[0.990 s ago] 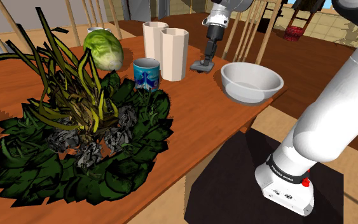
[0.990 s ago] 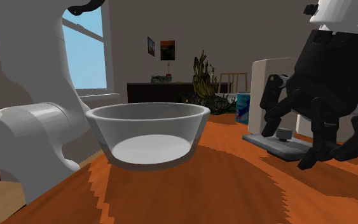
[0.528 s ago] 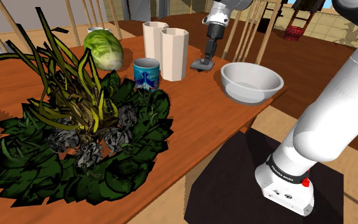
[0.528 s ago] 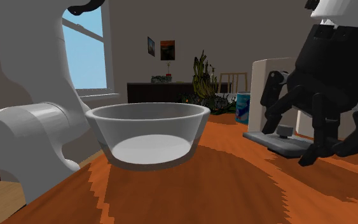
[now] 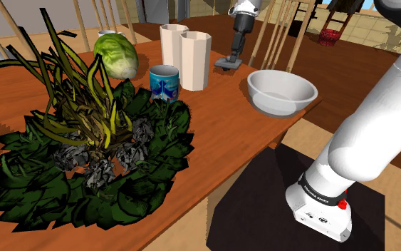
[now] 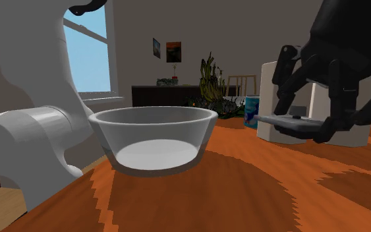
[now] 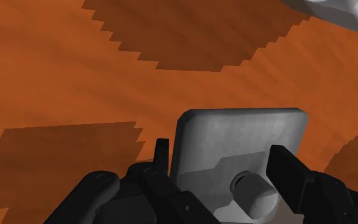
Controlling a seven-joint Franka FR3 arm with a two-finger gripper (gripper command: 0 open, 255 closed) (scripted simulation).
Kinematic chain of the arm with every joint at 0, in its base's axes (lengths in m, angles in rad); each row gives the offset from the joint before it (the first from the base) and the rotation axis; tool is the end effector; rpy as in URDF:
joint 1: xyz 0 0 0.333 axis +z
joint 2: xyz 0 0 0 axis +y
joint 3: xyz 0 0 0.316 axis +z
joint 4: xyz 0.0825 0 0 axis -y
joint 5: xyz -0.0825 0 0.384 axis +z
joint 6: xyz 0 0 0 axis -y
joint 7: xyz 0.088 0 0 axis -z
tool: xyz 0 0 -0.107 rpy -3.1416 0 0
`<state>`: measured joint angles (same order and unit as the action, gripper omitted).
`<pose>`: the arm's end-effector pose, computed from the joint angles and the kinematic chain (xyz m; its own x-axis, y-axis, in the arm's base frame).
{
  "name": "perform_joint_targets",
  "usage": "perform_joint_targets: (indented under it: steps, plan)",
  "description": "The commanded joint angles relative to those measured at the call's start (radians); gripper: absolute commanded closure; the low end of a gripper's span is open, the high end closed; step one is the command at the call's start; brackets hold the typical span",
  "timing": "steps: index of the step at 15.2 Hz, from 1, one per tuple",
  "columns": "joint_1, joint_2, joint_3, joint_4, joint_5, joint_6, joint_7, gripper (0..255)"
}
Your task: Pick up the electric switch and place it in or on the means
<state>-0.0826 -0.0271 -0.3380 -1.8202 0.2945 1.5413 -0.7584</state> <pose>0.4930 -0.1875 0.5254 0.9533 0.3013 0.0196 0.2855 -0.8785 -0.3831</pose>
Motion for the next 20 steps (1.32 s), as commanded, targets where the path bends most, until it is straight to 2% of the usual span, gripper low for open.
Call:
perform_joint_targets:
  steps: [1,19,20]
  plan:
    - [0.0,-0.001,0.0,0.026,0.0,-0.026,0.008,255]
    - [-0.01,0.043,-0.011,0.315,0.023,-0.268,0.062,255]
    - [-0.006,-0.003,-0.008,0.264,0.008,-0.259,0.066,255]
